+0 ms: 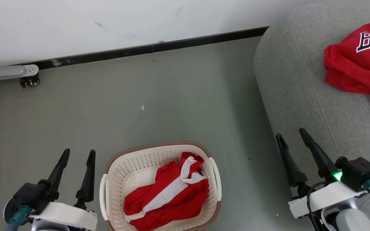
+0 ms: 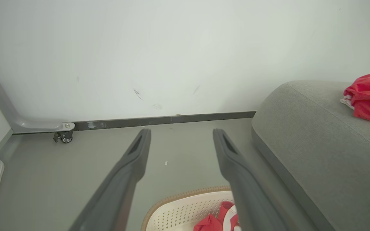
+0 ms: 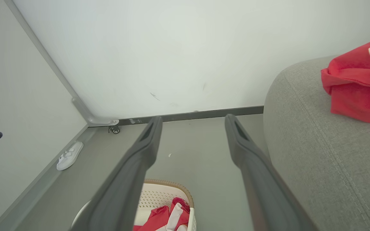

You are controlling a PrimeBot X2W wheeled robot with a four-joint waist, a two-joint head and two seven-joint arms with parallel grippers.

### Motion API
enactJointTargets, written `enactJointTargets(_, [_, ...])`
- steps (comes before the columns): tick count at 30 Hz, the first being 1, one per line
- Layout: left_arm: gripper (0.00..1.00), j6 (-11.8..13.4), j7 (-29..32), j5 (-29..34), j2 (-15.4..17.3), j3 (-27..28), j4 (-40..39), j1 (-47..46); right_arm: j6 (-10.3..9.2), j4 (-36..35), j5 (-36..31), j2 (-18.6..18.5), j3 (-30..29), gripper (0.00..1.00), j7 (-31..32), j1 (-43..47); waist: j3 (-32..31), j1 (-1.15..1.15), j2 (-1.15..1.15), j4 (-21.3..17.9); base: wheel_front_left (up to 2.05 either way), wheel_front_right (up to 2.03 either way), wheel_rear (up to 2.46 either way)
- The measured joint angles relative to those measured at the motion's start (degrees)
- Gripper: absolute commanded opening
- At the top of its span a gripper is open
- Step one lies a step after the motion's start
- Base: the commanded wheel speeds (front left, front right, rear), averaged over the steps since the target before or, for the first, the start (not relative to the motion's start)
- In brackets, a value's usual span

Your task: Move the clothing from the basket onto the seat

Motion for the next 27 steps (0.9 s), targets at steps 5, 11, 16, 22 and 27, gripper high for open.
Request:
enactJointTargets(5, [1.0,-0.48,0.0,0.15,0.24,-0.05,0.12,-0.92,0.0,-0.02,-0.02,0.6,0.3,1.0,0.0,-1.6,1.86,0.0,0.0,-0.51,0.0,0.0,0.0])
enactJointTargets(11, [1.0,-0.79,0.0,0.24,0.43,-0.29,0.45,-2.26,0.0,-0.15,-0.1,1.03,0.48,1.0,0.0,-3.41,4.1,0.0,0.0,-1.08,0.0,0.0,0.0])
enactJointTargets(16, [1.0,-1.18,0.0,0.54,0.63,-0.66,0.69,-3.32,0.0,-0.18,-0.1,1.32,0.6,1.0,0.0,-4.66,6.03,0.0,0.0,-1.52,0.0,0.0,0.0])
enactJointTargets(22, [1.0,-1.52,0.0,0.55,0.82,-2.38,1.27,-4.2,0.0,-0.34,-0.18,1.75,0.91,1.0,0.0,-6.38,8.37,0.0,0.0,-2.01,0.0,0.0,0.0])
enactJointTargets(27, [1.0,-1.78,0.0,0.85,0.87,-4.34,2.03,-4.83,0.0,-0.64,-0.6,2.3,0.83,1.0,0.0,-6.89,10.36,0.0,0.0,-2.49,0.0,0.0,0.0])
